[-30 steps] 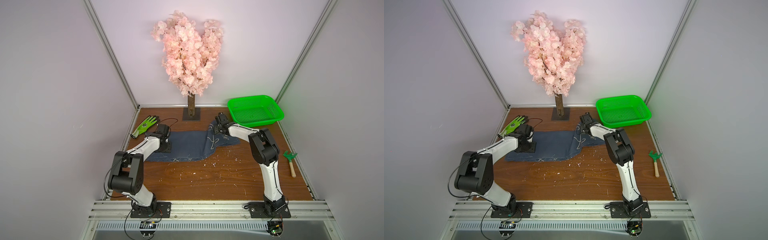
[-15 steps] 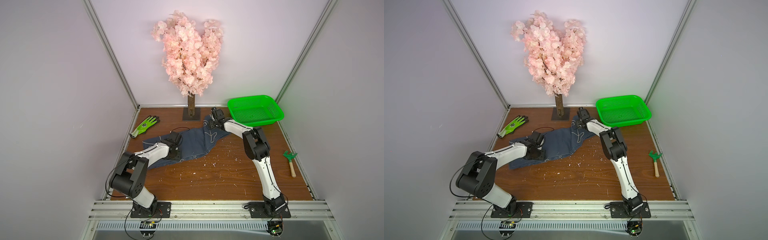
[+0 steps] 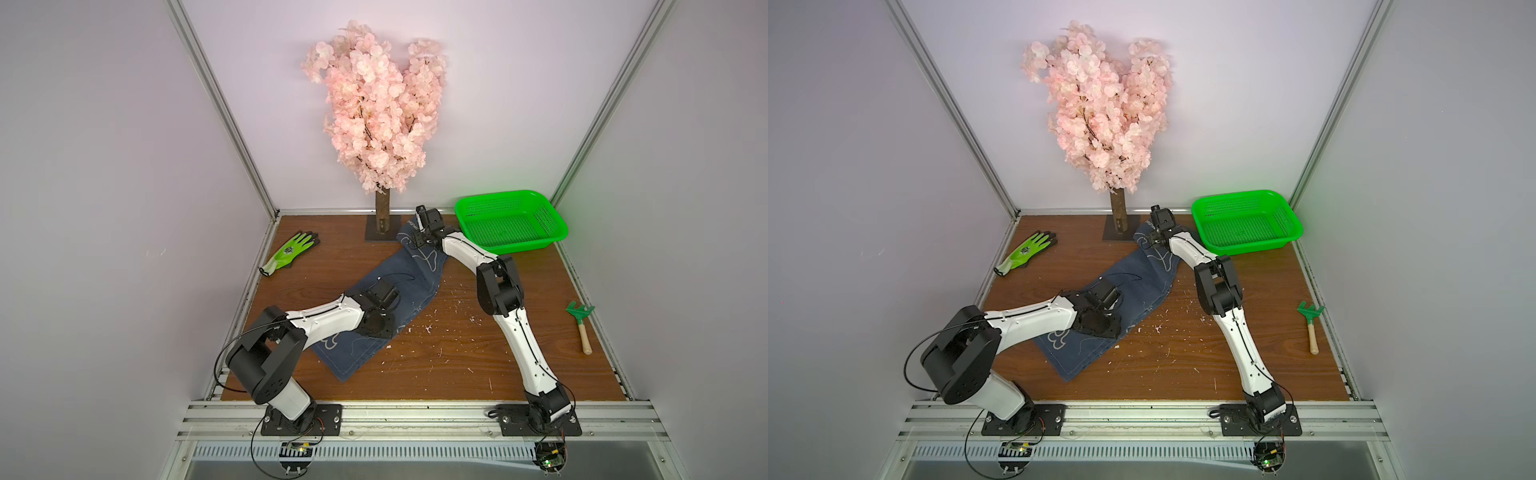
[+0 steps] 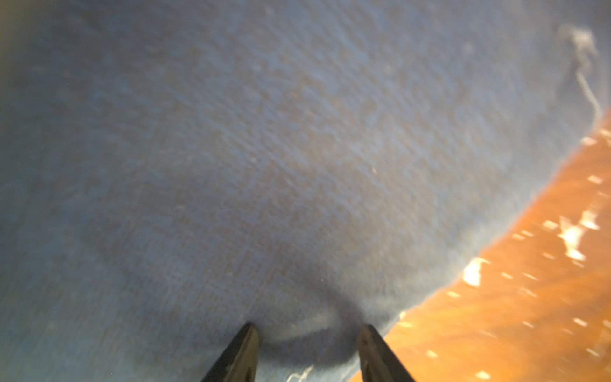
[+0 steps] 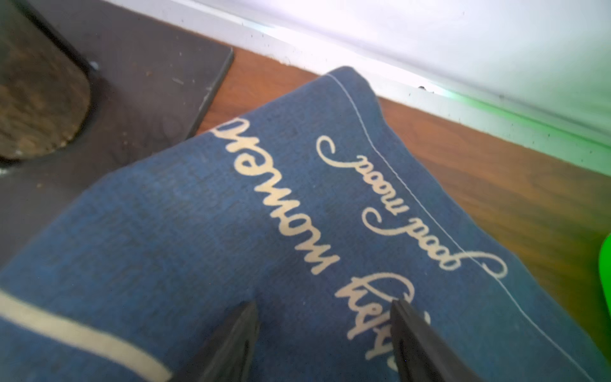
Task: Roll up the pillowcase
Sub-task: Adjust the pillowcase at the center of the board.
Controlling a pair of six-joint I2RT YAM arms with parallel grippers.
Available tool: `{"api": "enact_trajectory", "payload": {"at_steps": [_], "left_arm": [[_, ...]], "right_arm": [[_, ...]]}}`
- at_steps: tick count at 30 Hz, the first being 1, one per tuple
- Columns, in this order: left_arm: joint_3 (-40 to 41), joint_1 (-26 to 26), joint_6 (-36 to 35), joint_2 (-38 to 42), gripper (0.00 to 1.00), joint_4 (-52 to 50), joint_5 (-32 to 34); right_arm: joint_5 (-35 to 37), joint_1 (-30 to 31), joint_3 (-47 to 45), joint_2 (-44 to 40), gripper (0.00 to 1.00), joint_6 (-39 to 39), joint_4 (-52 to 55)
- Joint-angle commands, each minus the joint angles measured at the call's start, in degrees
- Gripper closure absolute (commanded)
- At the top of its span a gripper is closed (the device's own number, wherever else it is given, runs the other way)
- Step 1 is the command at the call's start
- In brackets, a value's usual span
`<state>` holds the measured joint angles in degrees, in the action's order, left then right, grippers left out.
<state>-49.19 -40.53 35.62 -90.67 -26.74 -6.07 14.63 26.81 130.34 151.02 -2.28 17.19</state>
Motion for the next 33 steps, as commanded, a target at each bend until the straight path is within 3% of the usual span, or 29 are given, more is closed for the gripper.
{"api": "enact_trajectory", "payload": {"at_steps": [1,7,13,18,23,27,33], "left_arm": [[-0.1,-1.6,3.2,-1.7,0.47,-2.8,-7.2],[-4.3,-2.5,5.2,-1.4,0.48,0.7,-12.9],[-10.5,0.6,0.5,1.0,0.47,-8.1,-5.7],[-9.9,8.0,-5.0,3.0,0.48,-10.7,2.5],[-6.3,16.7,-8.2,1.8,0.48,-7.6,4.4],[-2.8,17.7,-7.9,-0.8,0.49,-4.7,1.1],[3.3,17.7,-5.8,0.7,0.51,-5.9,3.6]], "right_arm": [[2.2,-1.0,2.0,2.1,0.29,2.2,4.4],[1.5,-2.6,5.8,3.2,0.29,4.6,1.6],[-2.3,-2.1,4.4,-4.0,0.28,7.7,0.9],[-7.3,-1.4,-8.7,-15.7,0.26,9.5,-3.3],[-11.5,0.1,-28.6,-27.7,0.26,9.8,-10.5],[-14.9,1.2,-37.9,-32.4,0.29,8.4,-12.5],[-16.8,2.2,-46.2,-35.7,0.33,6.6,-16.4]]}}
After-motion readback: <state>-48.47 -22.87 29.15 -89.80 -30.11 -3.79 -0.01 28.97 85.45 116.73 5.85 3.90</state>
